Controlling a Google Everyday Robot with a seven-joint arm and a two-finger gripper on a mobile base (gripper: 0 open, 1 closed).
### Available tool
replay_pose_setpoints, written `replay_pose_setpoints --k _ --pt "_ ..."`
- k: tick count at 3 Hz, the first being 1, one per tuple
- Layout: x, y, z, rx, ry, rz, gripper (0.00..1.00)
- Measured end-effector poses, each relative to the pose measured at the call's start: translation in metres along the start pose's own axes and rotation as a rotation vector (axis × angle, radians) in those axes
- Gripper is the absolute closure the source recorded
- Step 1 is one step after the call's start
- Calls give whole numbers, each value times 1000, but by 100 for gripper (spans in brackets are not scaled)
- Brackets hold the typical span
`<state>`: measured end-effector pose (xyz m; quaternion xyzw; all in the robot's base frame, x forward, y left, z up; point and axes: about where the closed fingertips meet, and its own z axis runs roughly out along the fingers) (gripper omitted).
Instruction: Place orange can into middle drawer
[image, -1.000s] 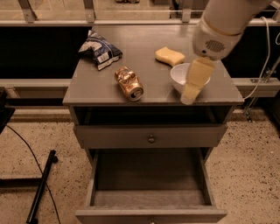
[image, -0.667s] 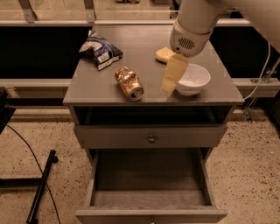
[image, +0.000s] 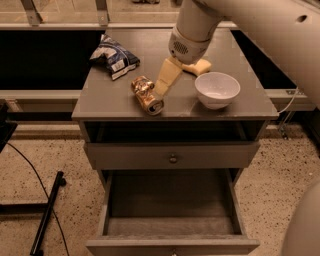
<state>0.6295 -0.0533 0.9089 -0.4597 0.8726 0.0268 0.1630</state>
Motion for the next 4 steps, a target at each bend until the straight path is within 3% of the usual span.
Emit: replay_pose_setpoints --k 2,3,4 --pt "-47 8 37 -46 -22 95 0" --pt "-63 23 56 -87 -17 109 0" --pt "-70 41 84 -146 11 103 25"
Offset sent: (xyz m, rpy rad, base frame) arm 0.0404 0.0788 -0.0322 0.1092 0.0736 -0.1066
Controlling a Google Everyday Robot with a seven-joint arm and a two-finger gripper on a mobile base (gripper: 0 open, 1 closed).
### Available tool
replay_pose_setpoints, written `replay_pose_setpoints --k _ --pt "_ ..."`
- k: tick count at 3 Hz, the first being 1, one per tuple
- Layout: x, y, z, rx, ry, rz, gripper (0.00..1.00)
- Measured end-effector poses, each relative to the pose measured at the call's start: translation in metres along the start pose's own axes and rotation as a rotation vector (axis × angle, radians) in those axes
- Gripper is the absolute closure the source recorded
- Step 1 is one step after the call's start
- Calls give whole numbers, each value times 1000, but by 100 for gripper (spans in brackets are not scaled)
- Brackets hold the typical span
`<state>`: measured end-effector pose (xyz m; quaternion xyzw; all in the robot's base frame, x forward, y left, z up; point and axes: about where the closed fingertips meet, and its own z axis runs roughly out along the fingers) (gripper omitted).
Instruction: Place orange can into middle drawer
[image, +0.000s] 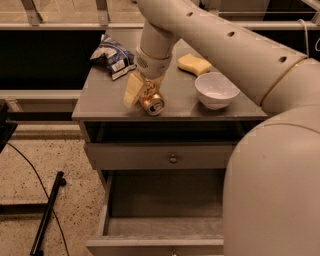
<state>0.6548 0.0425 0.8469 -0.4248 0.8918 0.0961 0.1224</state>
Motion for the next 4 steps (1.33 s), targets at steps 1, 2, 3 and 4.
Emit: replay_pose_setpoints --k 1,2,3,4 --pt "3 5 15 -47 9 -16 48" --pt "1 7 14 -66 -3 -23 72" --pt "1 7 14 -66 -3 -23 95" --pt "22 42 -1 -124 -56 -184 100"
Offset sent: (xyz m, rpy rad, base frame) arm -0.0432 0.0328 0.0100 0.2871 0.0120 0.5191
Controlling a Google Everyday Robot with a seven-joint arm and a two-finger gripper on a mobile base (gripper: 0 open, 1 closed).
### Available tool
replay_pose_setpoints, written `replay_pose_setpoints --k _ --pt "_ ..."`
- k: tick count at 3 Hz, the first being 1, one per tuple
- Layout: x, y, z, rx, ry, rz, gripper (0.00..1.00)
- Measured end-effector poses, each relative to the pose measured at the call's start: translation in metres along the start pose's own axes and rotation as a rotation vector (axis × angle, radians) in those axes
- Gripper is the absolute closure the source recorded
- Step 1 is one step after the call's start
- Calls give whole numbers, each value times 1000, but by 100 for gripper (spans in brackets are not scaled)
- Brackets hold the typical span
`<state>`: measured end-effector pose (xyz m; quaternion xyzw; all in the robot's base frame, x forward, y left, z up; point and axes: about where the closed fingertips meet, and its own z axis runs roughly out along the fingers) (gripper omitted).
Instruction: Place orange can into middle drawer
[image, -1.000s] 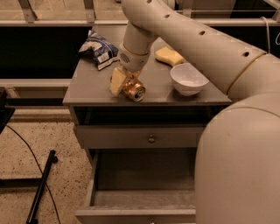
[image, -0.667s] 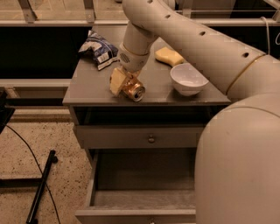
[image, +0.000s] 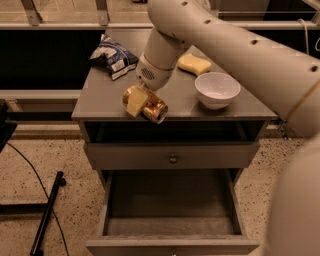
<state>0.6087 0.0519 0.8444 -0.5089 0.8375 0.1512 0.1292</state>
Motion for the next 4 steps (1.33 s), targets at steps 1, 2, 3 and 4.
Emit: replay_pose_setpoints --k 1,2,3,4 --pt "21 64 -22 -47 -66 -194 100" --pt "48 110 -17 -58 -86 -368 100" --pt "60 117 -9 -67 -71 -455 100" --pt "60 117 -9 -42 -43 -452 100"
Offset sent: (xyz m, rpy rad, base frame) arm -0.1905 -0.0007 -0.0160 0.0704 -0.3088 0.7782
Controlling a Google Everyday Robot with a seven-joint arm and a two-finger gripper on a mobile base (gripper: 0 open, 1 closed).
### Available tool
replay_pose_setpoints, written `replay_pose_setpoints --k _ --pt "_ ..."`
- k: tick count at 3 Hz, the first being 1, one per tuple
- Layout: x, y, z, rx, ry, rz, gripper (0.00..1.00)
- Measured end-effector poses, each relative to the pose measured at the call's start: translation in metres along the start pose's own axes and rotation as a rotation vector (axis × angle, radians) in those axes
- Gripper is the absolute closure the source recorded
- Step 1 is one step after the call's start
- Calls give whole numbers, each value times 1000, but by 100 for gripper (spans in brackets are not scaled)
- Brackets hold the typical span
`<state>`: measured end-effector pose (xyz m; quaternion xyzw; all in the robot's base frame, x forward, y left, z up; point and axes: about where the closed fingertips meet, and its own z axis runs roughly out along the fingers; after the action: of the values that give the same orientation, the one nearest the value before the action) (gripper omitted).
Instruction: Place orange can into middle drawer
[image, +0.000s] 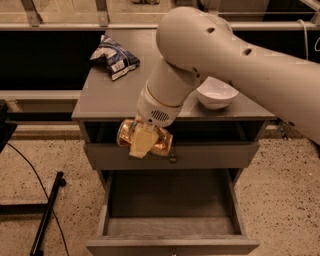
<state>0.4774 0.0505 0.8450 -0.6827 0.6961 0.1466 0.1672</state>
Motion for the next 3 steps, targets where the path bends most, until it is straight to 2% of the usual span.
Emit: replay_pose_setpoints --k 1,2,3 --pt "28 -7 17 79 84 -19 100" --pt "85 -14 64 153 192 -77 100" --pt "128 -17 102 148 205 -134 100"
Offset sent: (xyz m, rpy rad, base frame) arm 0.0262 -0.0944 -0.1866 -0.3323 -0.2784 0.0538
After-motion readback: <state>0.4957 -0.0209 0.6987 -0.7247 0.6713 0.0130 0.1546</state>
